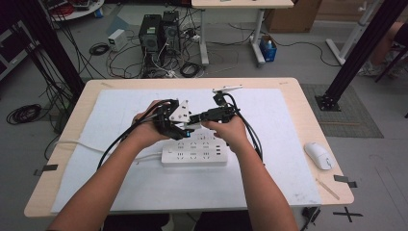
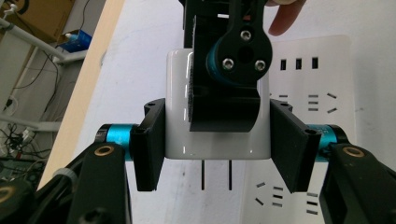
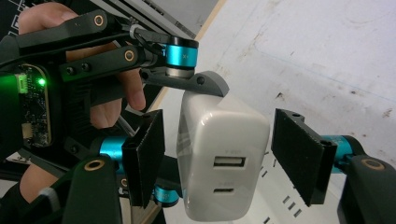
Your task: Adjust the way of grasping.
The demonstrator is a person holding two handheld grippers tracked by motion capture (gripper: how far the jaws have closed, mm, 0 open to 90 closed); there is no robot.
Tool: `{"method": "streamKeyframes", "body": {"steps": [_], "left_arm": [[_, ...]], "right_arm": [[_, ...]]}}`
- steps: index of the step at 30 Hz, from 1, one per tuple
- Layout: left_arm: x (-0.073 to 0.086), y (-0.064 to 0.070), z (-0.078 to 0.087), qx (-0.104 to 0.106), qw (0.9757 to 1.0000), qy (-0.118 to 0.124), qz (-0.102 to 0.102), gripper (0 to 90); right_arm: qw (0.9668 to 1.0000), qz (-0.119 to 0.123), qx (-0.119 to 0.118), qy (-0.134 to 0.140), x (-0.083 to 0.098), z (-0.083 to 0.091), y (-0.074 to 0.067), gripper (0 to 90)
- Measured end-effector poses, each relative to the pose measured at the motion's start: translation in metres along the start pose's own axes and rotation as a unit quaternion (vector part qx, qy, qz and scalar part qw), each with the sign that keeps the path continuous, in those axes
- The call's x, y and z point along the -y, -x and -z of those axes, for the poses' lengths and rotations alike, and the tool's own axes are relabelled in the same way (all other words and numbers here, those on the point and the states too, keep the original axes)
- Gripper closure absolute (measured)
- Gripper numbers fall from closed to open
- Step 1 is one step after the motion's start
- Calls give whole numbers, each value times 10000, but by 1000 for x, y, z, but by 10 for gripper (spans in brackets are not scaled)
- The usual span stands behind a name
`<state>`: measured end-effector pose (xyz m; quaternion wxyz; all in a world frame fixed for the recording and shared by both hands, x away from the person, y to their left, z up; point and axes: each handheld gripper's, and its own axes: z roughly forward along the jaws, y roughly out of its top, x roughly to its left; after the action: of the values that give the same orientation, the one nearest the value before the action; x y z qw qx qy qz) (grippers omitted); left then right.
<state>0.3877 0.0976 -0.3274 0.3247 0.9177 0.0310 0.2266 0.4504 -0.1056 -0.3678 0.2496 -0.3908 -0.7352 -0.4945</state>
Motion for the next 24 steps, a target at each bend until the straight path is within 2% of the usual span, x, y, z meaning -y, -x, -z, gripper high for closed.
{"method": "streamKeyframes", "body": {"steps": [3,4,7,18,22,24], "left_arm": [[0,0,1,-16,10000,-16,-1,425],[0,0,1,-52,10000,-32,-11,425],[0,0,0,-78,10000,-40,-19,425],[0,0,1,-120,9999,-7,-26,425],[0,0,1,-151,9998,-52,-79,425],[0,1,1,-143,9998,-73,-107,425]], "right_arm": [[10000,-19,-56,-1,0,-1,0,390],[9998,-75,-160,51,0,-1,1,402],[9995,-117,-265,109,1,-1,2,424],[9994,-189,-290,96,2,-1,3,532],[9992,-226,-303,134,3,-1,3,609],[9991,-249,-314,131,3,-1,4,613]]}}
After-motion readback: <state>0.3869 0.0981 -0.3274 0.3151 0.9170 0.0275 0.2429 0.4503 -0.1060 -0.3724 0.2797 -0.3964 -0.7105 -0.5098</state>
